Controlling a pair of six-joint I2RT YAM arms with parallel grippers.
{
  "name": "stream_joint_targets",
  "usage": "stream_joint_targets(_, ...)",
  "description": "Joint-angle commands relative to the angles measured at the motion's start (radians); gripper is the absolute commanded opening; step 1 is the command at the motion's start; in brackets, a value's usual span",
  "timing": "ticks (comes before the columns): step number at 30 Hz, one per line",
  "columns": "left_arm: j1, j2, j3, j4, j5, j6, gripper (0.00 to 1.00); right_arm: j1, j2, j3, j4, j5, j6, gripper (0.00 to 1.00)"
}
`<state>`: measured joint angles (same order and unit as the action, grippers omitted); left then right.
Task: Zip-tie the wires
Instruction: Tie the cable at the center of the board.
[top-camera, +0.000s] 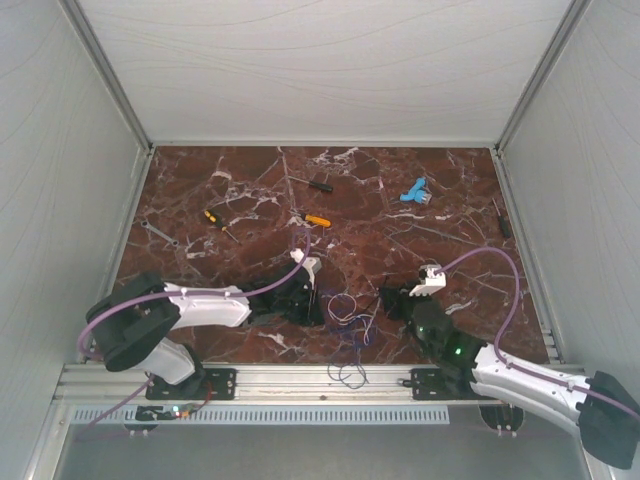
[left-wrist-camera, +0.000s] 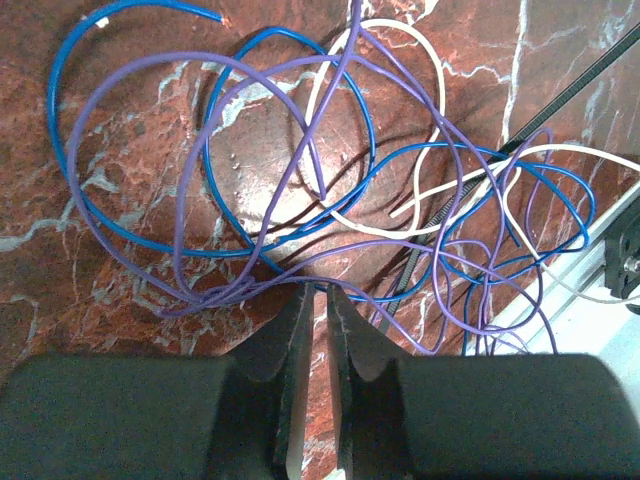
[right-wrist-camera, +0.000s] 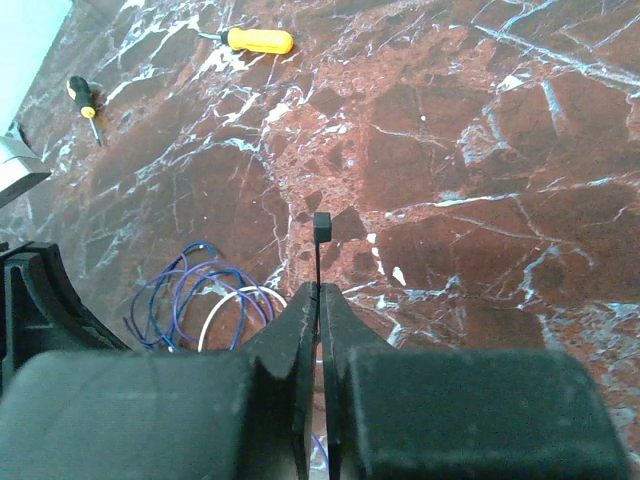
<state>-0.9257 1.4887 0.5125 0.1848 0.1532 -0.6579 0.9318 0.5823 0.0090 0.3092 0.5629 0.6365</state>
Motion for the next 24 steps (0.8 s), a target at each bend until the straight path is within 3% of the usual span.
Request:
stream_joint_targets(1,-0.005,-0.035,0.007,0.036,-0.017,0.015,0.11,0.015,-0.011,-0.118,0.019,0.052,0.113,0.00)
stream_joint_targets(9,-0.005,-0.070,-0.017,0.044,-0.026,0.030,0.16,0.049,0.104,-0.123,0.091,0.074,0.165,0.00)
stream_joint_targets(20,-0.004,-0.077,-0.023,0.038,-0.037,0.026,0.17,0.151,0.473,-0.052,0.243,0.136,0.260,0.00)
stream_joint_targets(24,-0.005,-0.103,-0.027,0.004,-0.069,0.035,0.27,0.199,0.625,-0.002,0.307,0.164,0.281,0.00)
